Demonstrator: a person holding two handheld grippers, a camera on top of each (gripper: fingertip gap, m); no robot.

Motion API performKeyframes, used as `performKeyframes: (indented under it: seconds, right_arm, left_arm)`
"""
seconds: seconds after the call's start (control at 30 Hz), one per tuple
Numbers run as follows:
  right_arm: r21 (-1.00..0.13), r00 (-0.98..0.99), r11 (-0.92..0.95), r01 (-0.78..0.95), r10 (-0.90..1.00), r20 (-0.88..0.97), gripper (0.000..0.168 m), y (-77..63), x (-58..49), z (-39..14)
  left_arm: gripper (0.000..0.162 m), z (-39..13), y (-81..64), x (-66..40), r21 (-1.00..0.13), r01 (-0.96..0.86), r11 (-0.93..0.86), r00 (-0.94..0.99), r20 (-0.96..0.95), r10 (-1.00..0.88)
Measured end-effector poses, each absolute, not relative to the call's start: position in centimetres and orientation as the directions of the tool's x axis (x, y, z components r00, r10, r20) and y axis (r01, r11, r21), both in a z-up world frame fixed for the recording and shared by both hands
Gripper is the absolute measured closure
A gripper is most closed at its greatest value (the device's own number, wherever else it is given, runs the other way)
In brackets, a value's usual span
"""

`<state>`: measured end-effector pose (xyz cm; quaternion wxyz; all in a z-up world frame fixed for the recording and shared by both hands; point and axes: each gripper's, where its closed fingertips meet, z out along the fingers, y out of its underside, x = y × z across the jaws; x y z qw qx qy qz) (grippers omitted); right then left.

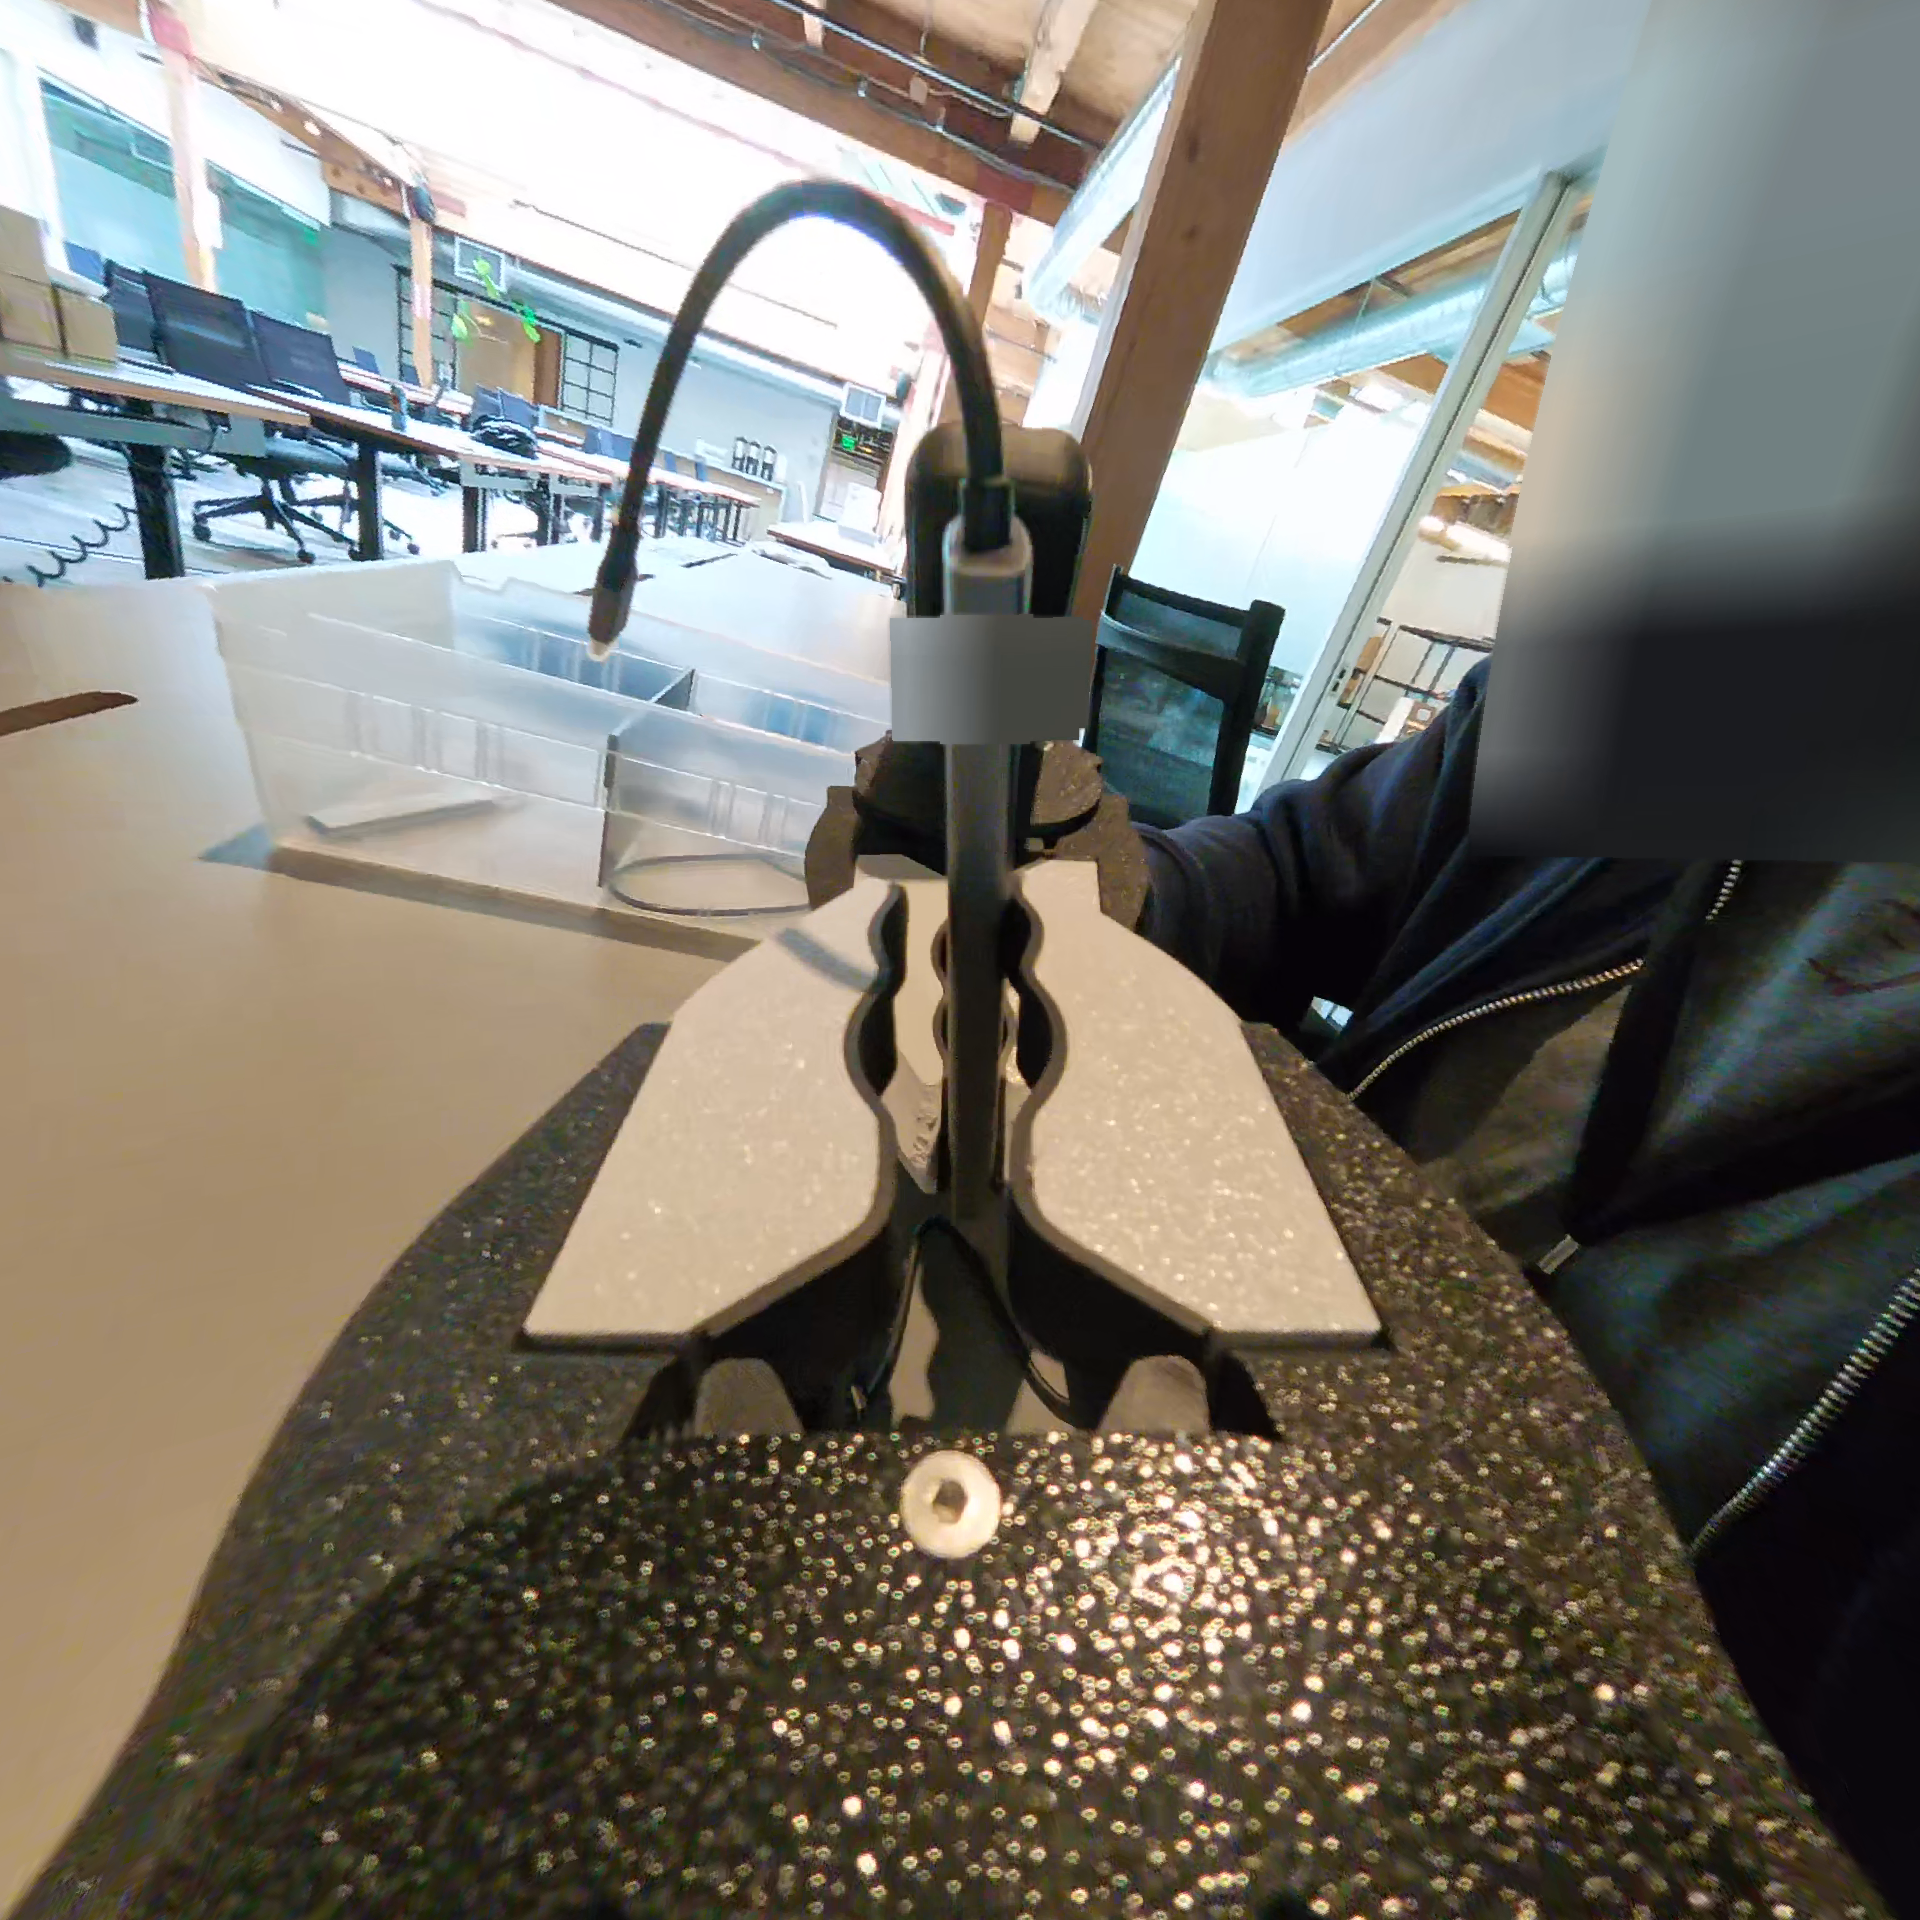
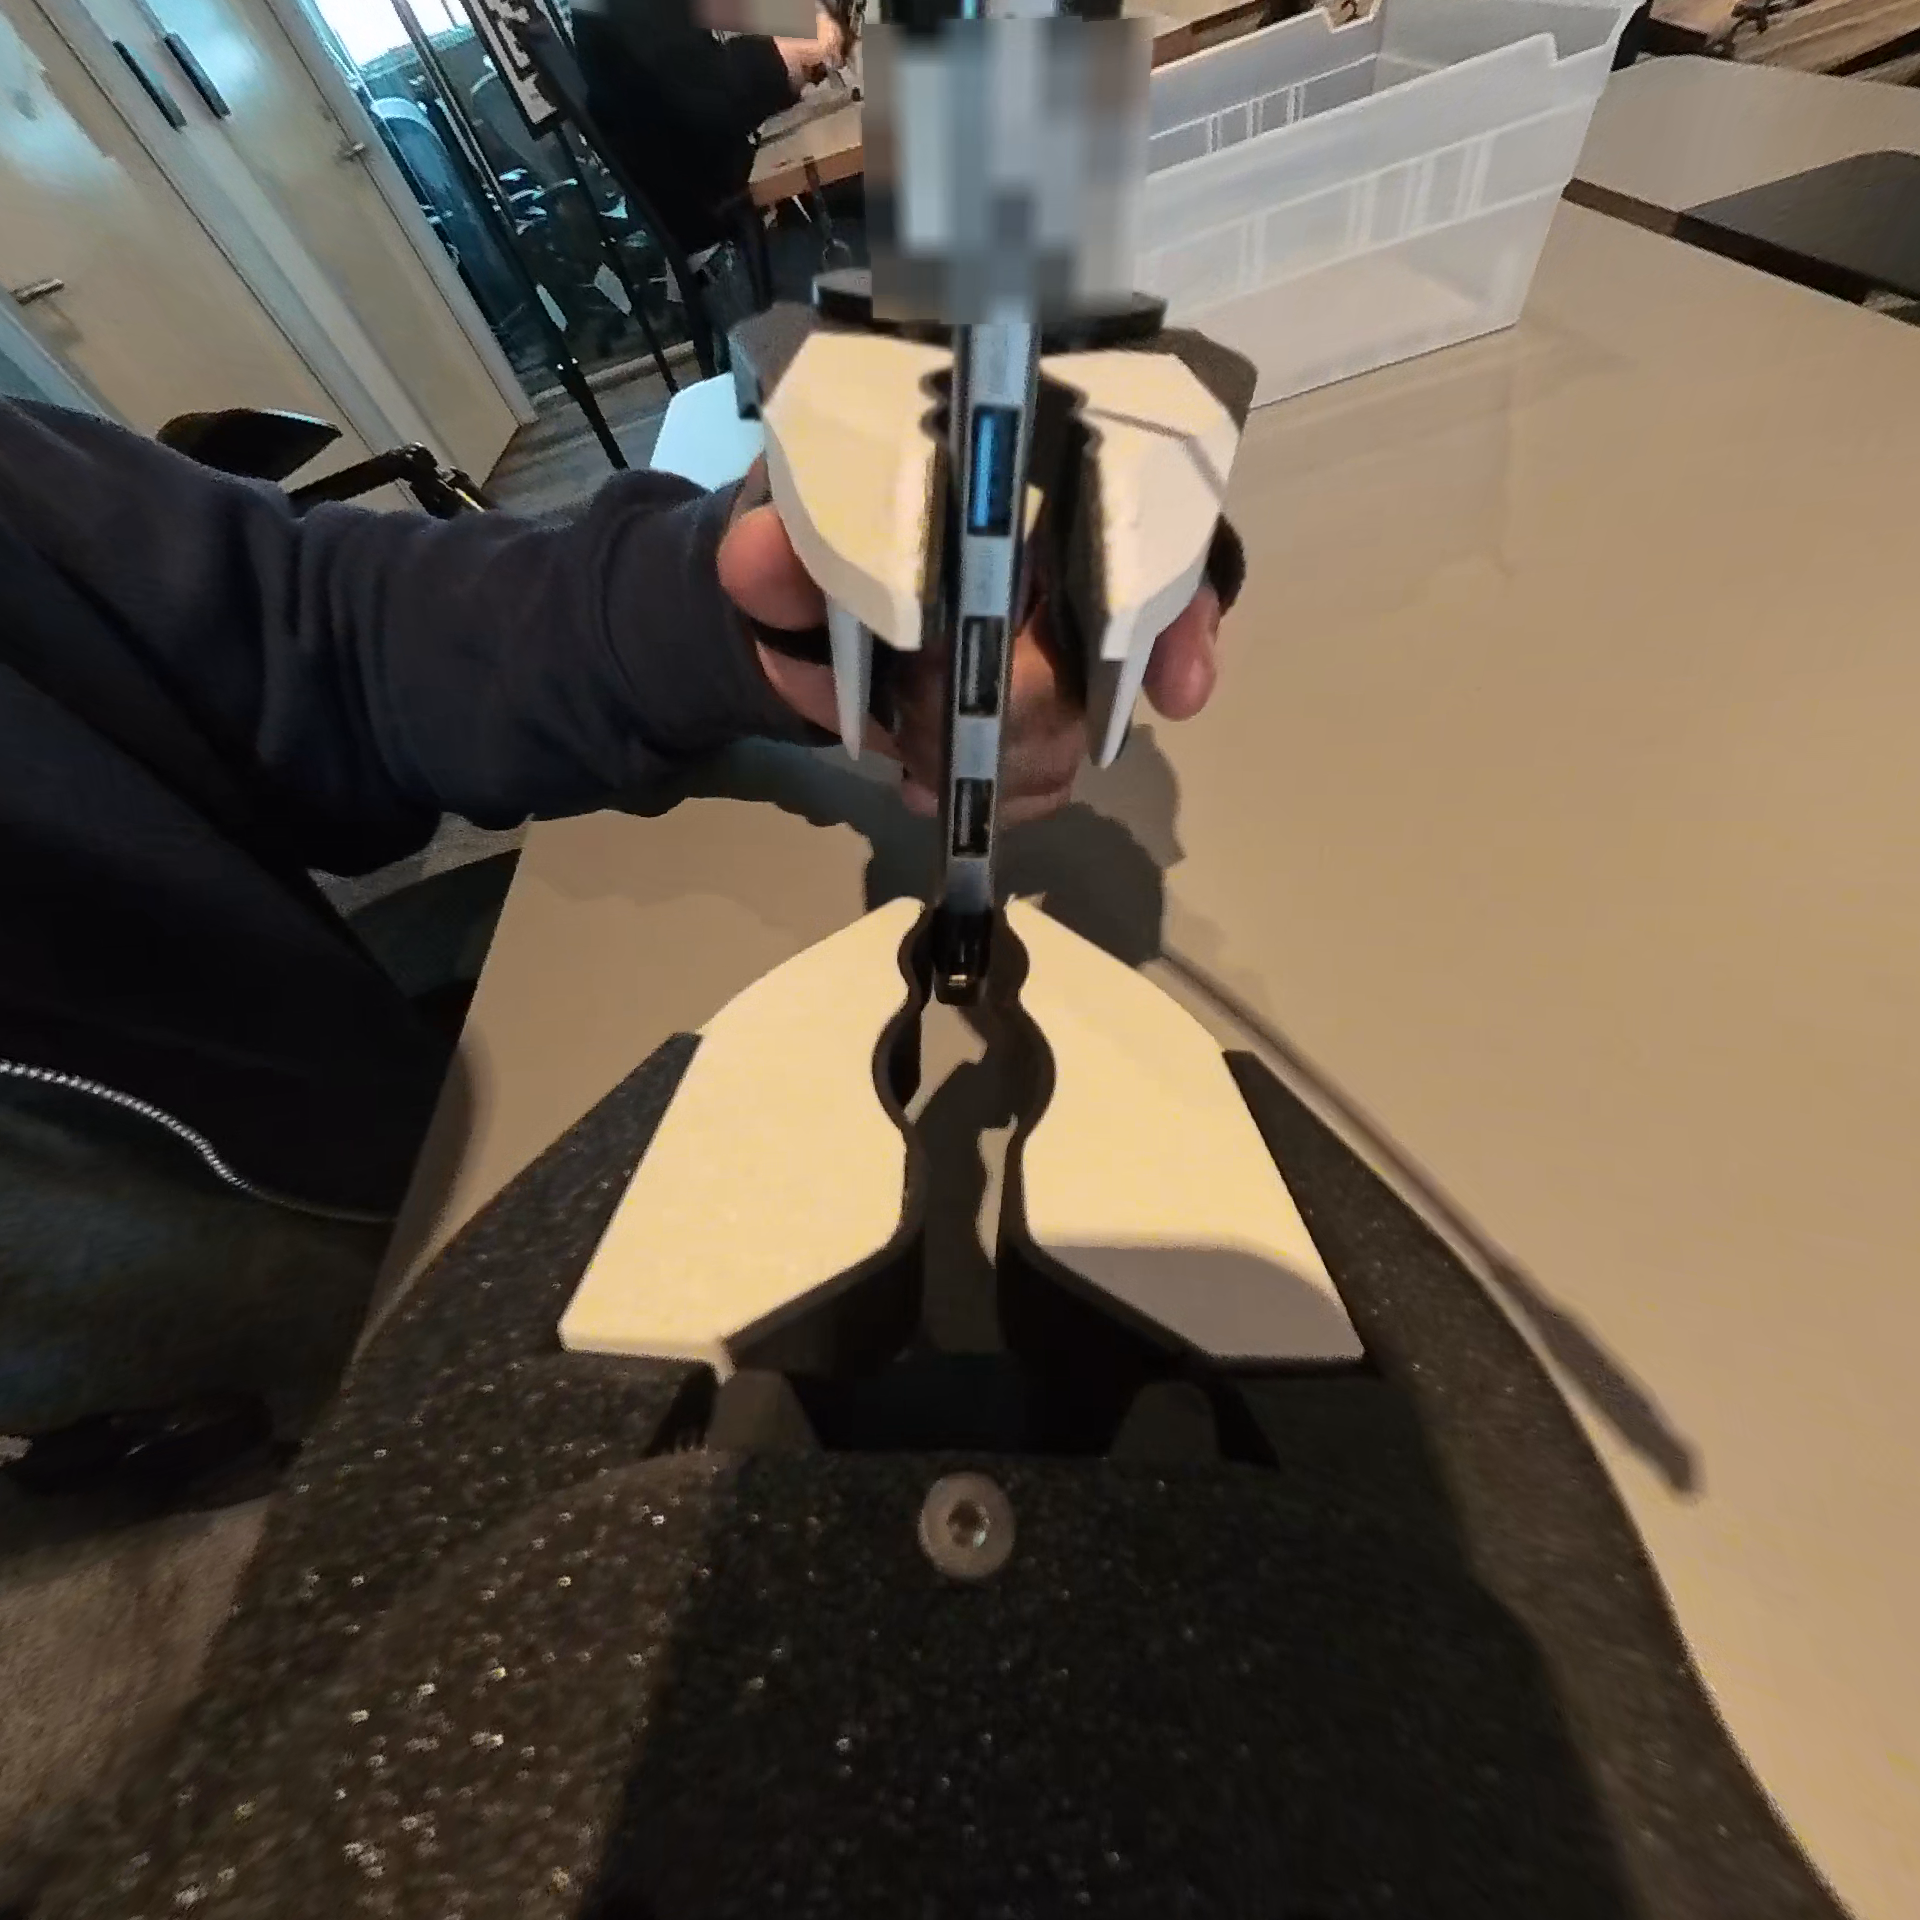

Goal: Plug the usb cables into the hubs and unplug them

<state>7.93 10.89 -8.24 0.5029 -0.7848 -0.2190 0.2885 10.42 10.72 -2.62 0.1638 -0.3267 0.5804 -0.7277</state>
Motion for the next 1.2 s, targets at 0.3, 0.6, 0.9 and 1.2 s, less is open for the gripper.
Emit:
performKeyframes:
  seconds: [0.3, 0.6, 0.9, 1.2]
  right_arm:
    - [-0.919, 0.735, -0.393, 0.041, 0.635, -0.239, 0.159, 10.8, 8.1, -8.0]
    - [-0.922, 0.740, -0.386, 0.038, 0.631, -0.234, 0.159, 10.9, 8.1, -7.9]
    - [-0.717, 0.788, -0.550, 0.428, 0.616, -0.002, 0.155, 9.3, 11.9, -13.6]
    - [-0.724, 0.745, -0.484, 0.491, 0.664, 0.063, 0.153, 10.2, 10.3, -14.8]
  left_arm:
    - [0.148, -2.8, 10.4, 10.3, -0.949, -0.146, -0.280, -0.747, 0.291, -0.597]
    - [0.152, -3.0, 10.2, 10.3, -0.959, -0.136, -0.250, -0.751, 0.265, -0.605]
    - [0.152, -2.1, 13.2, 10.6, -0.960, -0.077, -0.268, -0.665, 0.250, -0.704]
    - [0.152, -2.9, 12.3, 10.9, -0.962, -0.114, -0.249, -0.670, 0.259, -0.696]
